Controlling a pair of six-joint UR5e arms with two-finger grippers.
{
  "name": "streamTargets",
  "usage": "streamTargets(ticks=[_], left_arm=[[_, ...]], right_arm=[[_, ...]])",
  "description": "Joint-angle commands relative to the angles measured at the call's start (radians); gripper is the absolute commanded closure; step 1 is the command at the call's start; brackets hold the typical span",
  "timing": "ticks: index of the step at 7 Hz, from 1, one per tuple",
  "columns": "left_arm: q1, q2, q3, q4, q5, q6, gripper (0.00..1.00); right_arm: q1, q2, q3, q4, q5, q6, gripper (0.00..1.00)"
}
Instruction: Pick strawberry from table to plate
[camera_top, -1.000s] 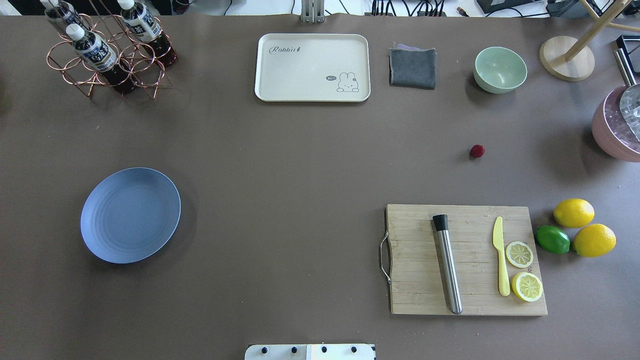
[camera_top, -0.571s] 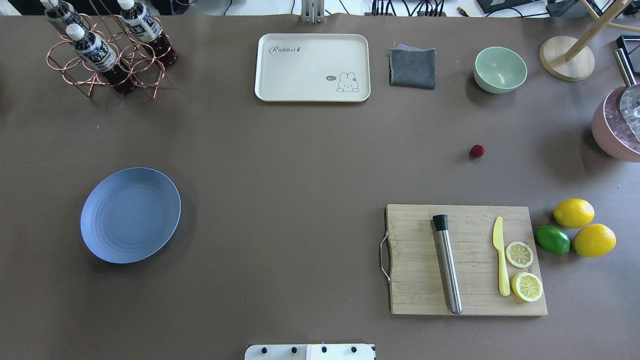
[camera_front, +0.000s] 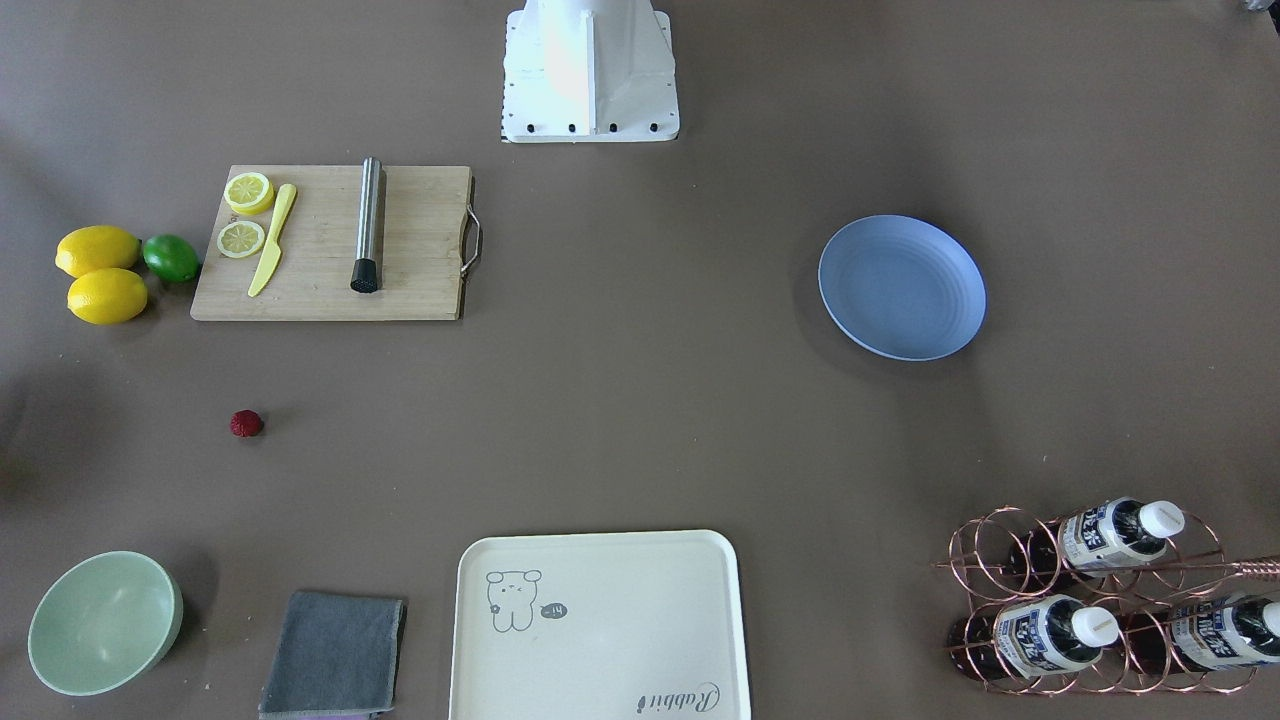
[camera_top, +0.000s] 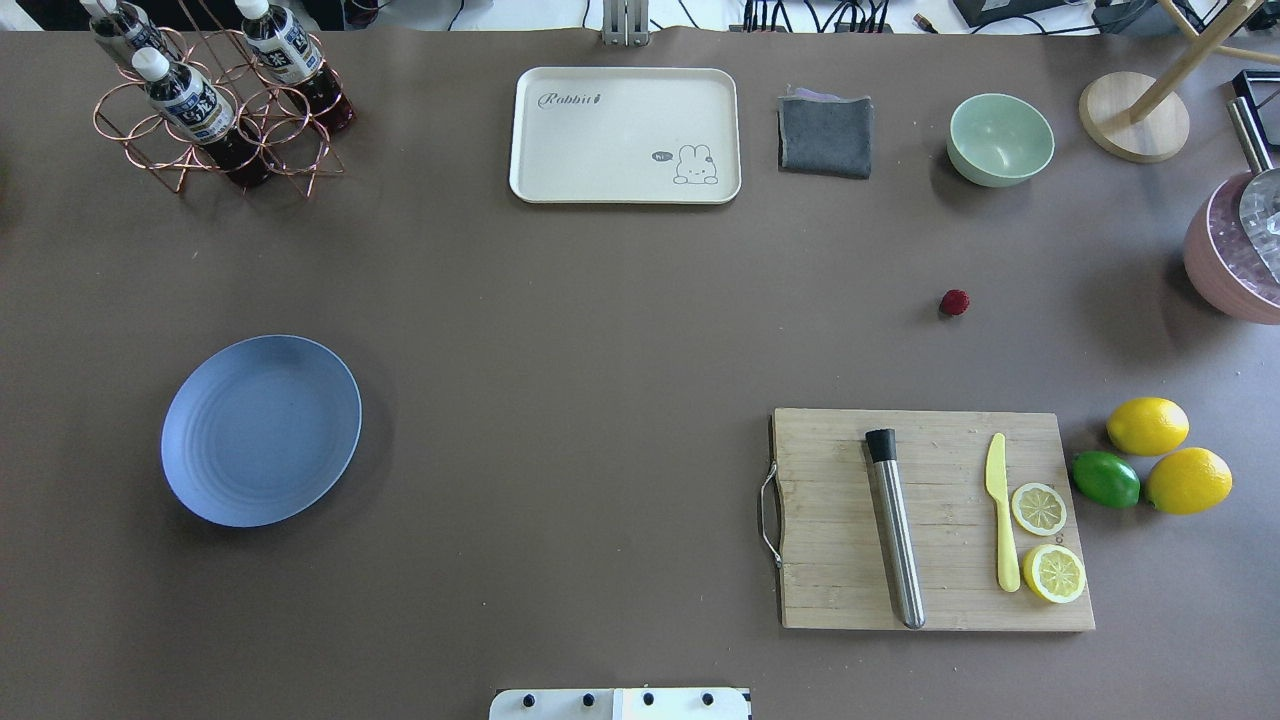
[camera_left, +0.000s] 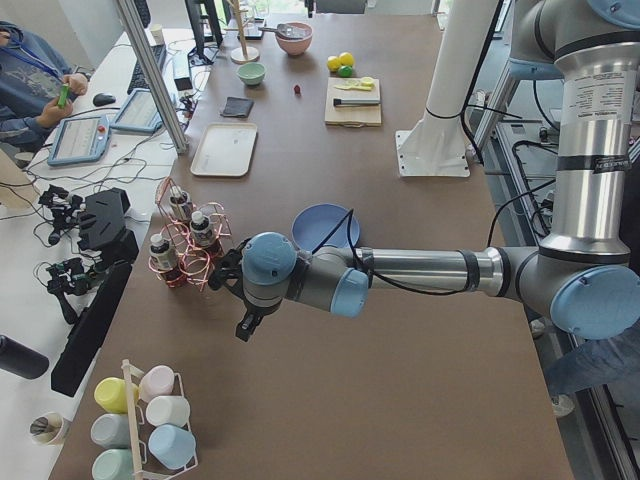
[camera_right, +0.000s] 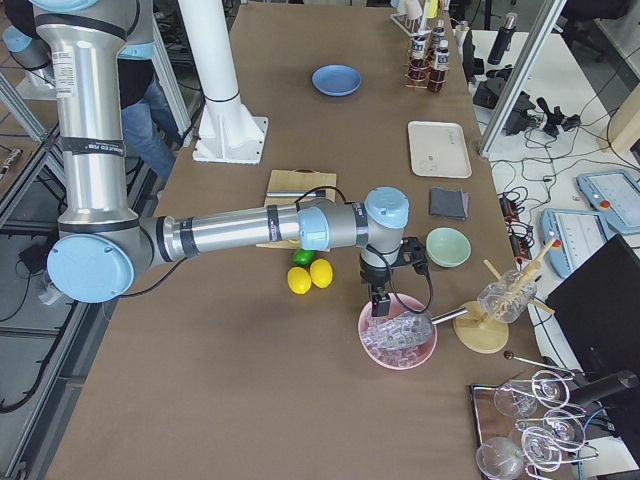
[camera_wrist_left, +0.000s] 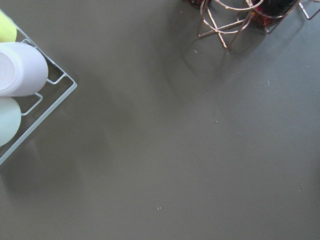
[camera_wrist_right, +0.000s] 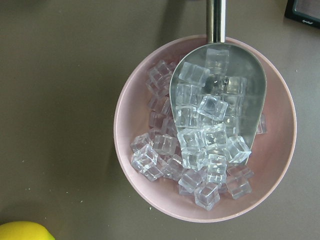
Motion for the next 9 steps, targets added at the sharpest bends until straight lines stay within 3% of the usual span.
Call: streamTargets(ticks=[1,3,5,9], left_arm=[[0.071,-0.036,-0.011,-0.080,-0.022,-0.025,0.02],[0.099,-0.039,-0.010,-0.159,-0.015,-0.188,0.00],[0.234,-0.042,-0.021,-0.221,-0.009,-0.446,0.01],[0.545,0.026,-0.012,-0.598,0.218,-0.944,0.03]], right_arm=[[-0.003,0.036,0.009,0.003,0.007,0.131,0.00],[-0.035,0.073,0.038,0.005,-0.004,0.130,0.00],[-0.078,0.082,0.072,0.003,-0.034,0.132,0.00],[-0.136,0.078,0.135,0.003,-0.047,0.275,0.00]])
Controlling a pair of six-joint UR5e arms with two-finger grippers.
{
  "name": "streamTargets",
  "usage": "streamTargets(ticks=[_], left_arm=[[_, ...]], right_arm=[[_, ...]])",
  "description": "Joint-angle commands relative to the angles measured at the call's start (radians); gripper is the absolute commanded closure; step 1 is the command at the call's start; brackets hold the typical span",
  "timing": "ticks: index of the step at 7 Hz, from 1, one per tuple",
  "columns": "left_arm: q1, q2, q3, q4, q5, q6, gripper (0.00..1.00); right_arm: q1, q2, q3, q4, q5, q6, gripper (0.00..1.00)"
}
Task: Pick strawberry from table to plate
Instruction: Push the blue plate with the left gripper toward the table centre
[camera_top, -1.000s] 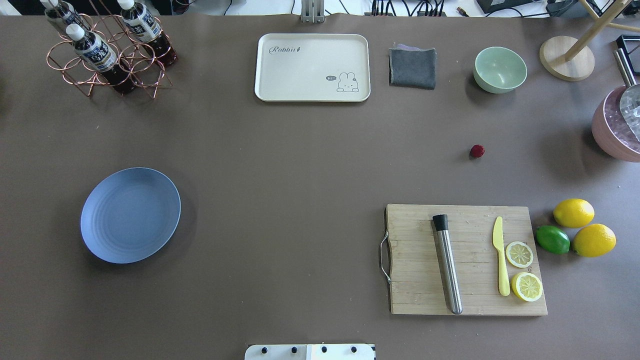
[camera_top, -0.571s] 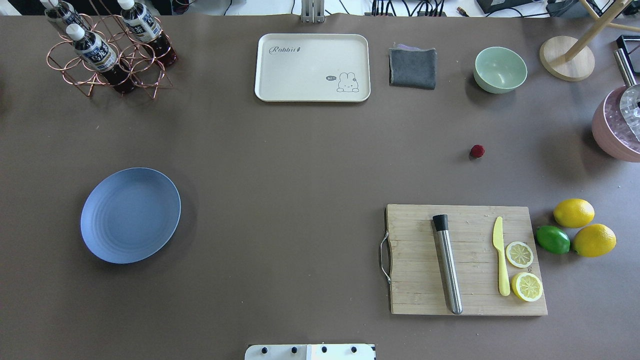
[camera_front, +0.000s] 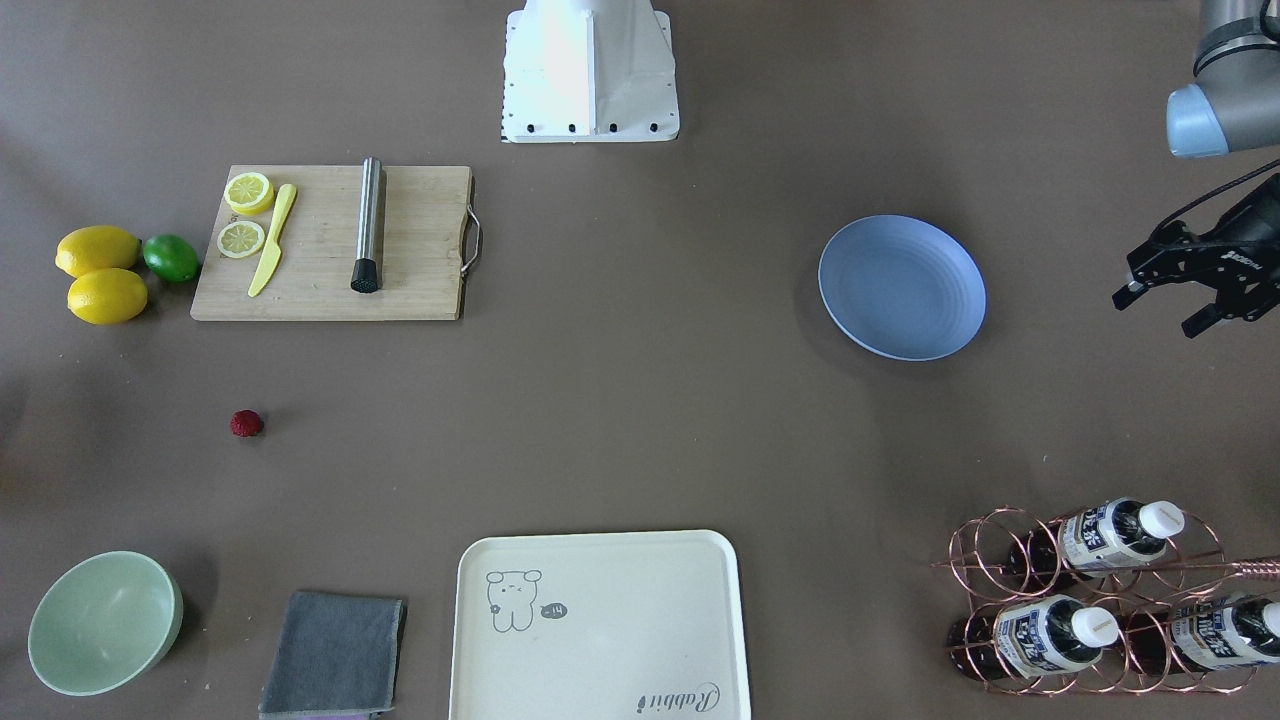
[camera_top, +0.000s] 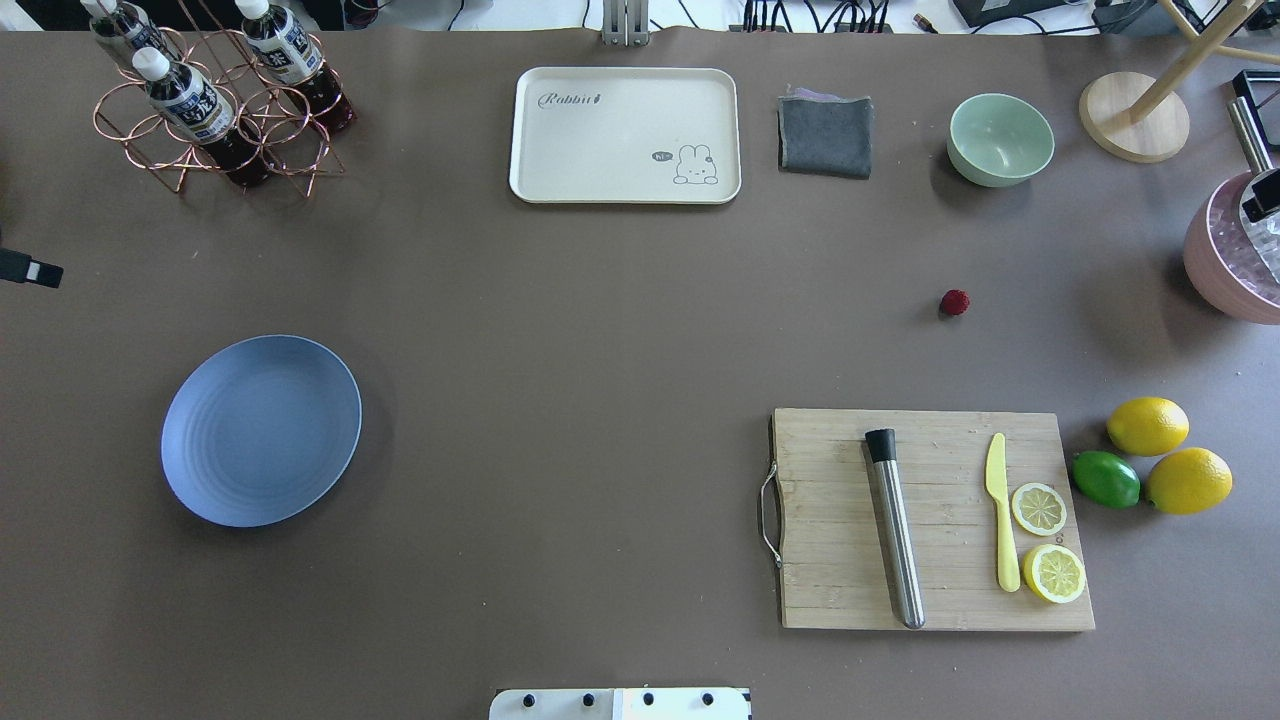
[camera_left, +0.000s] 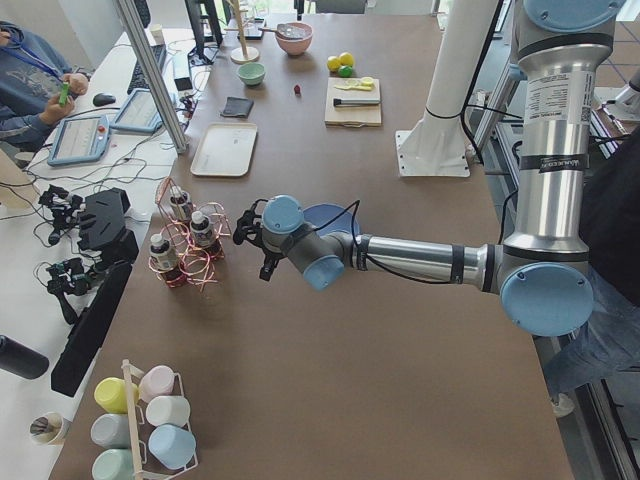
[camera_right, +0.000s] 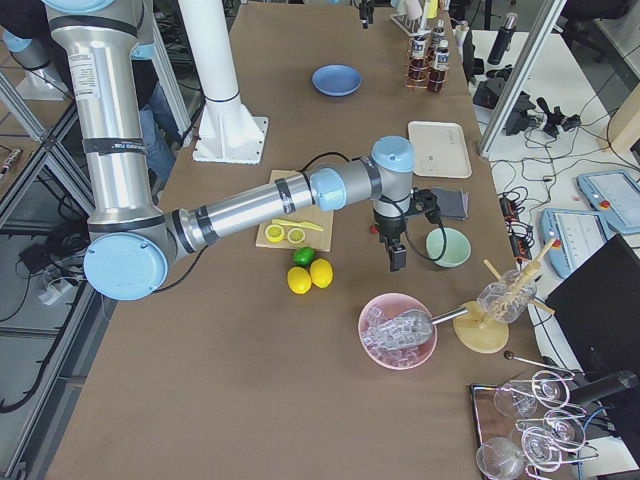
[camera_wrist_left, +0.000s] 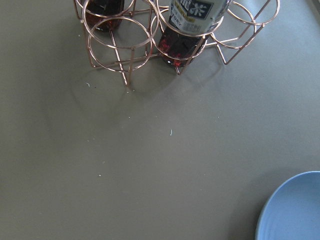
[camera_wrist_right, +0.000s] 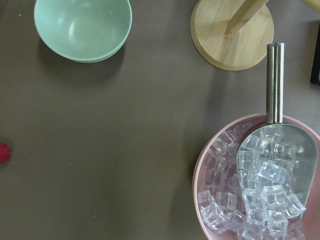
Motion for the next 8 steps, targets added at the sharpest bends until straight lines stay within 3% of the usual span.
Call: streamTargets(ticks=[1,3,5,6,7,8], left_arm=[[0.196,0.036,0.006,-0.170,0.146,-0.201,0.03],[0.336,0.036,0.034,-0.257,0.260,-0.304,0.03],[0.367,0.036,0.073,-0.331,0.282,-0.333,0.11],[0.368,0.036,0.075,-0.331,0.282,-0.327,0.21],[0.384,0.036,0.075,-0.330,0.282,-0.323,0.49],[0.400,0.034,0.074,-0.330,0.282,-0.321,0.65]], right_arm=[[-0.050,0.006,0.016,0.000,-0.002,0.097,0.00],[-0.069,0.004,0.027,0.000,-0.002,0.100,0.00],[-0.070,0.006,0.029,0.000,-0.007,0.099,0.00],[-0.070,0.006,0.027,0.000,-0.013,0.099,0.00],[-0.070,0.007,0.027,0.000,-0.013,0.099,0.00],[-0.070,0.008,0.029,0.000,-0.013,0.099,0.00]])
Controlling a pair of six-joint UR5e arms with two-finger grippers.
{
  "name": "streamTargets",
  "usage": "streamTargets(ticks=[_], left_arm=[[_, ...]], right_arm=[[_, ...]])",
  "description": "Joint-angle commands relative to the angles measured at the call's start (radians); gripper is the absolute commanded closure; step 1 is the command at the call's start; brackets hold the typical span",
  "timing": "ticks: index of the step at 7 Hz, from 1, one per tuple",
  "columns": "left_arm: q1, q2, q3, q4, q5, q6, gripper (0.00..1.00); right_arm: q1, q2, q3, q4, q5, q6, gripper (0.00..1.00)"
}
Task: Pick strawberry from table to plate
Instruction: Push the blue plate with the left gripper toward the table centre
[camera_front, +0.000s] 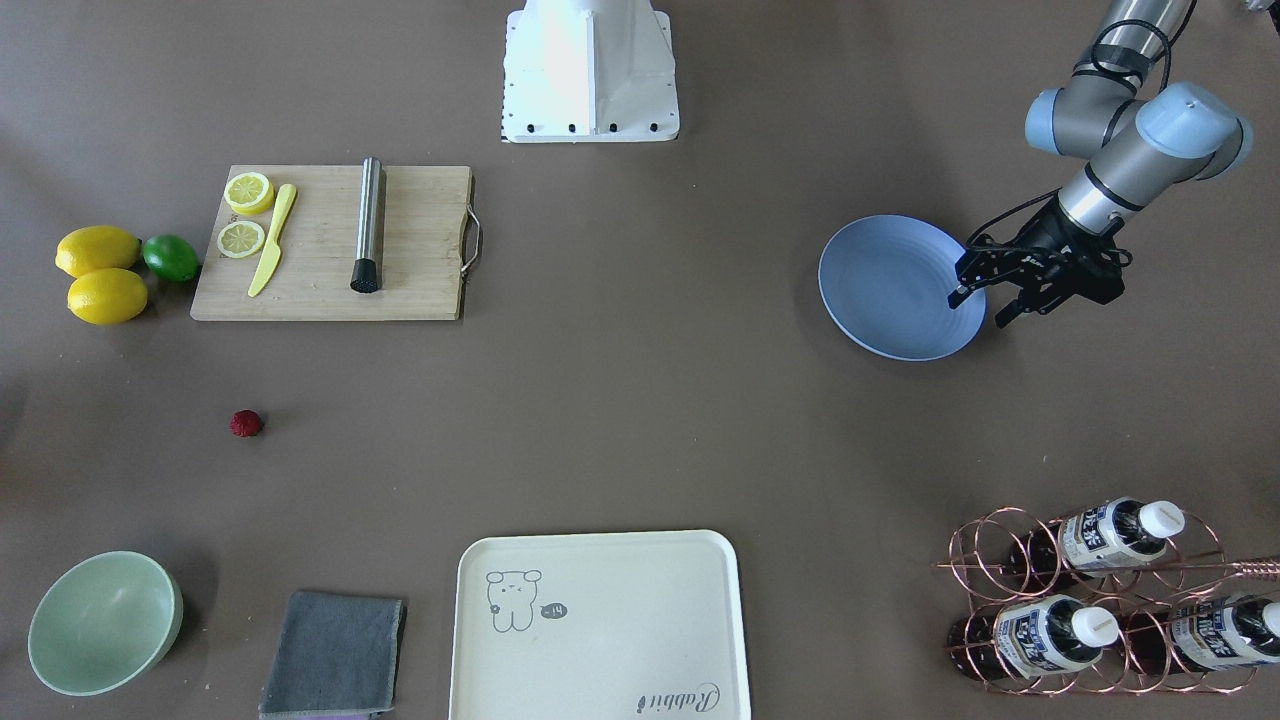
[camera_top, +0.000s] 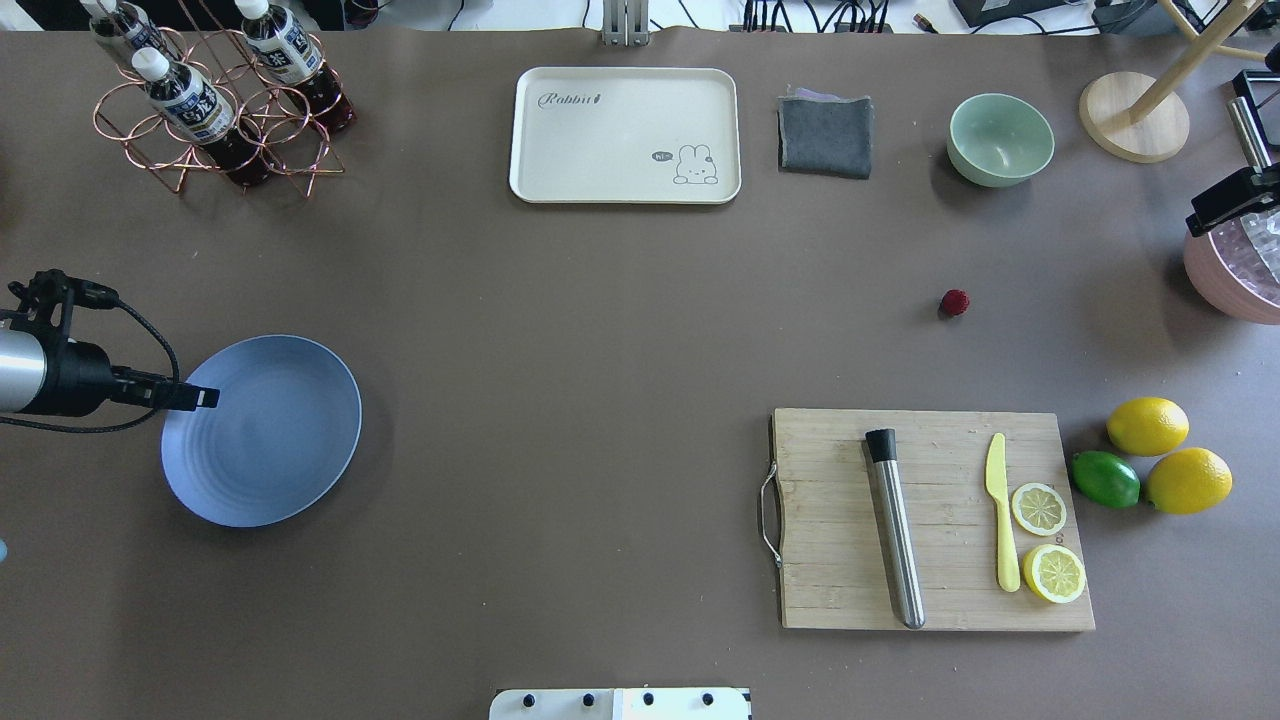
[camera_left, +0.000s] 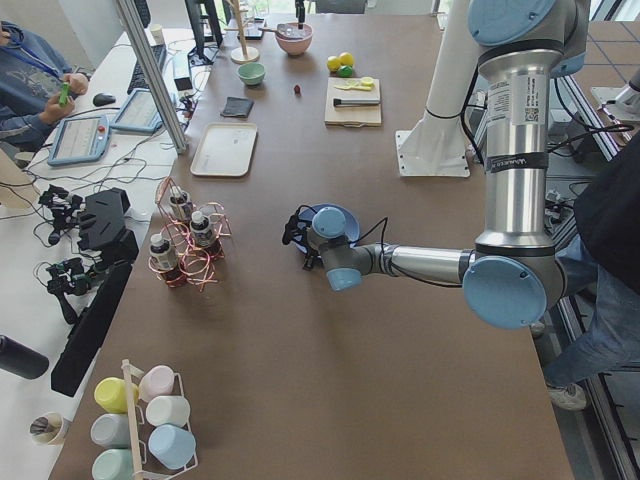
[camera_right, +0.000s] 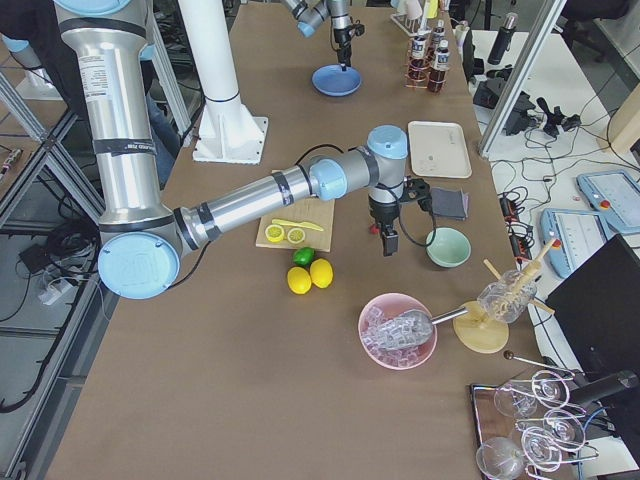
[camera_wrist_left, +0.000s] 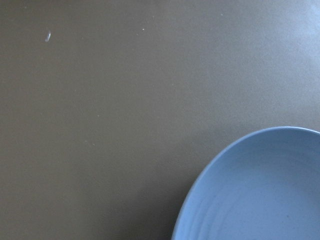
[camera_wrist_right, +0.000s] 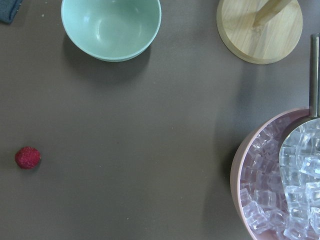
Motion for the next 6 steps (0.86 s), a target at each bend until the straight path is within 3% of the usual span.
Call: streamTargets(ticks=[1,2,4,6], left_arm=[[0.018,-0.001,-0.005,-0.001,0.000,0.003,0.88],[0.018,-0.006,-0.006,-0.001,0.000,0.003,1.00],[0.013,-0.033,-0.011,0.005,-0.004,-0.013,1.00],[0.013,-0.166,-0.022,0.077,-0.006,-0.173,1.00]], right_arm=[[0.000,0.001,0.001,0.000,-0.001,0.000,0.00],[0.000,0.001,0.001,0.000,-0.001,0.000,0.00],[0.000,0.001,0.001,0.000,-0.001,0.000,0.00],[0.000,0.001,0.000,0.000,-0.001,0.000,0.00]])
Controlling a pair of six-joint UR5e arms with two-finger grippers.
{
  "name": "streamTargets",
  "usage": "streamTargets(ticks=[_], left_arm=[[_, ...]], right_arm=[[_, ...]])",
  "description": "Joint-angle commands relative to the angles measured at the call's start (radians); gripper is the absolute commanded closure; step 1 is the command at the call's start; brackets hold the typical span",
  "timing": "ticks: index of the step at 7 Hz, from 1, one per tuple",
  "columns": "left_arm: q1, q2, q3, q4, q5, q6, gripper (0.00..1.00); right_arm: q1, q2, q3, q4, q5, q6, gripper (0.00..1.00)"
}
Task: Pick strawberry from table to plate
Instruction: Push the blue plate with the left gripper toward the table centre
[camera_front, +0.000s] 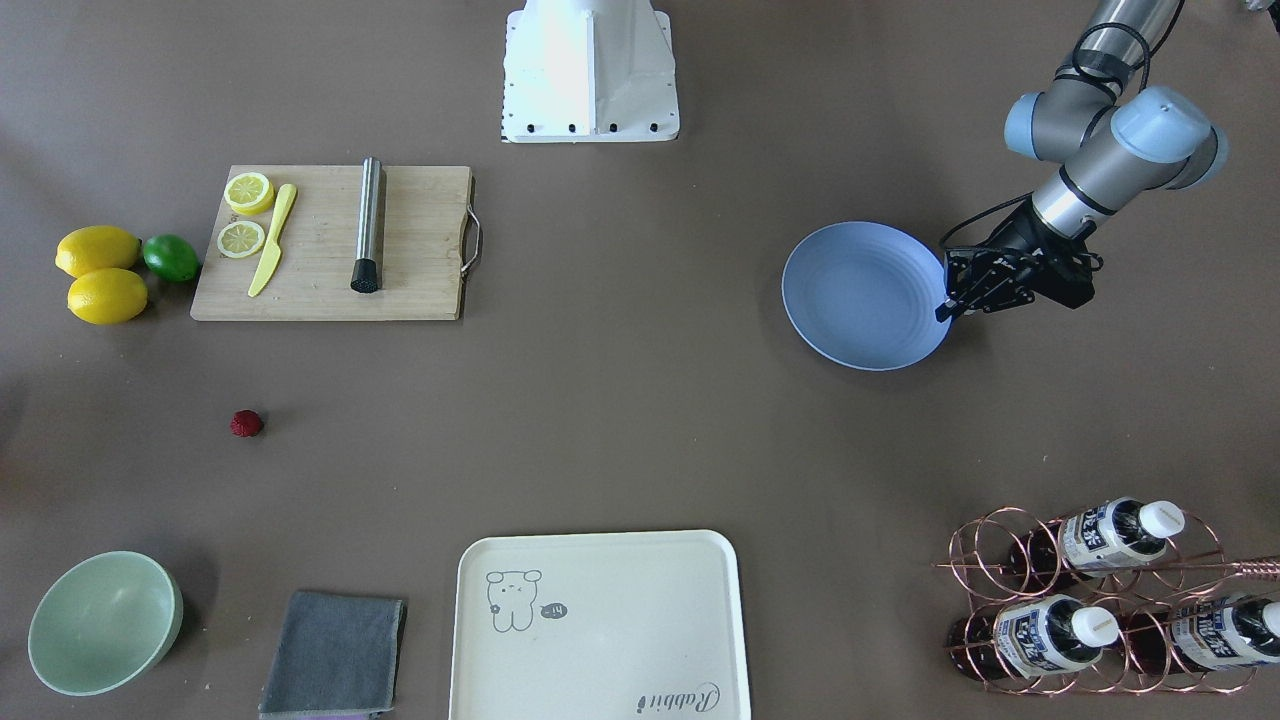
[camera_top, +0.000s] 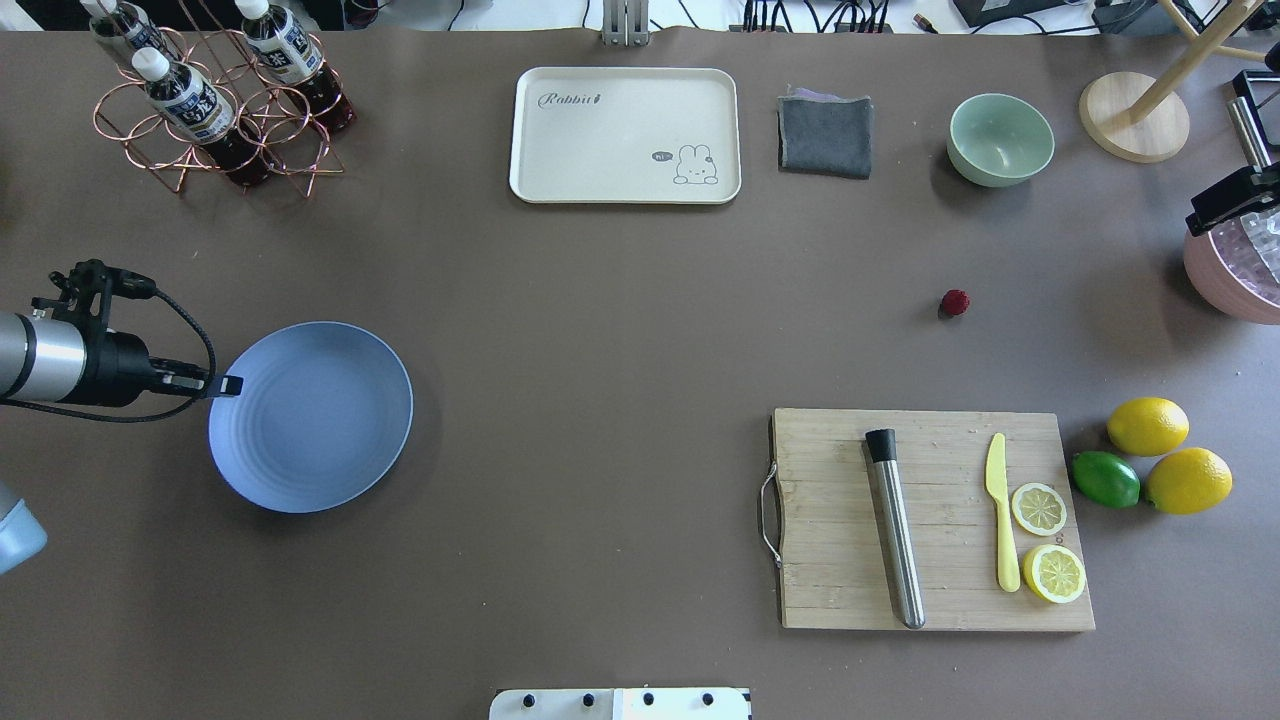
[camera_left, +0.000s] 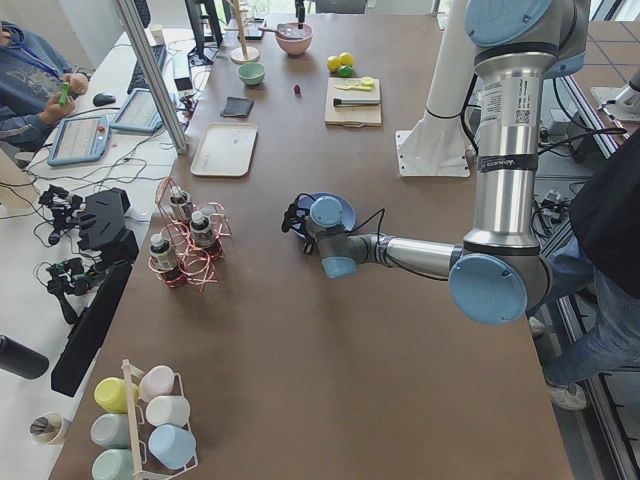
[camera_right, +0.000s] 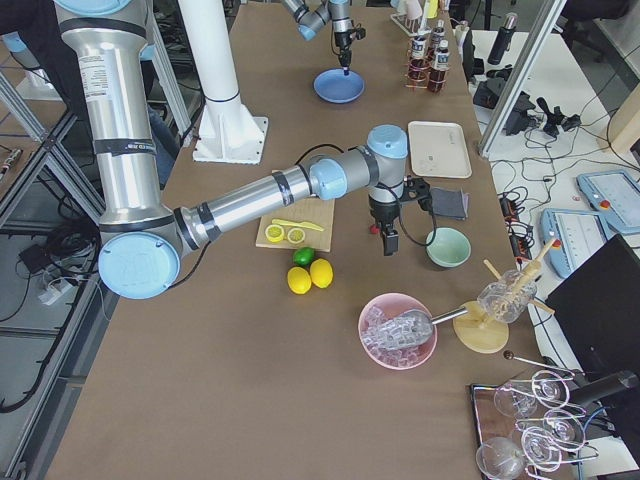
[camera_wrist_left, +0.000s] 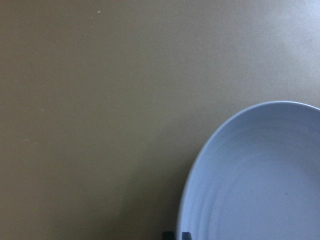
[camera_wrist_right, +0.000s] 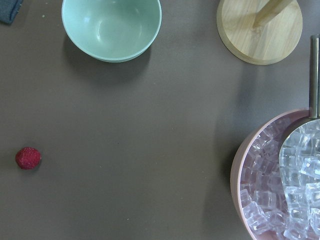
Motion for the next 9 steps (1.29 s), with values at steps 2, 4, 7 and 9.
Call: streamTargets(ticks=[2,4,7,9], left_arm=[[0.024,-0.302,0.003,0.252,0.008,-0.153,1.00],[0.123,-0.476,0.044,0.383,0.107,-0.187,1.00],[0.134,-0.569,0.148,0.381,0.131,-0.184,1.00],[0.153,-0.573,0.169,0.371,0.151,-0.178,1.00]], right_arm=[[-0.002,0.000,0.000,0.000,0.000,0.000,0.00],[-0.006,0.000,0.000,0.000,0.002,0.002,0.00],[-0.012,0.000,0.000,0.000,0.005,0.008,0.00],[-0.015,0.001,0.000,0.000,0.005,0.011,0.00]])
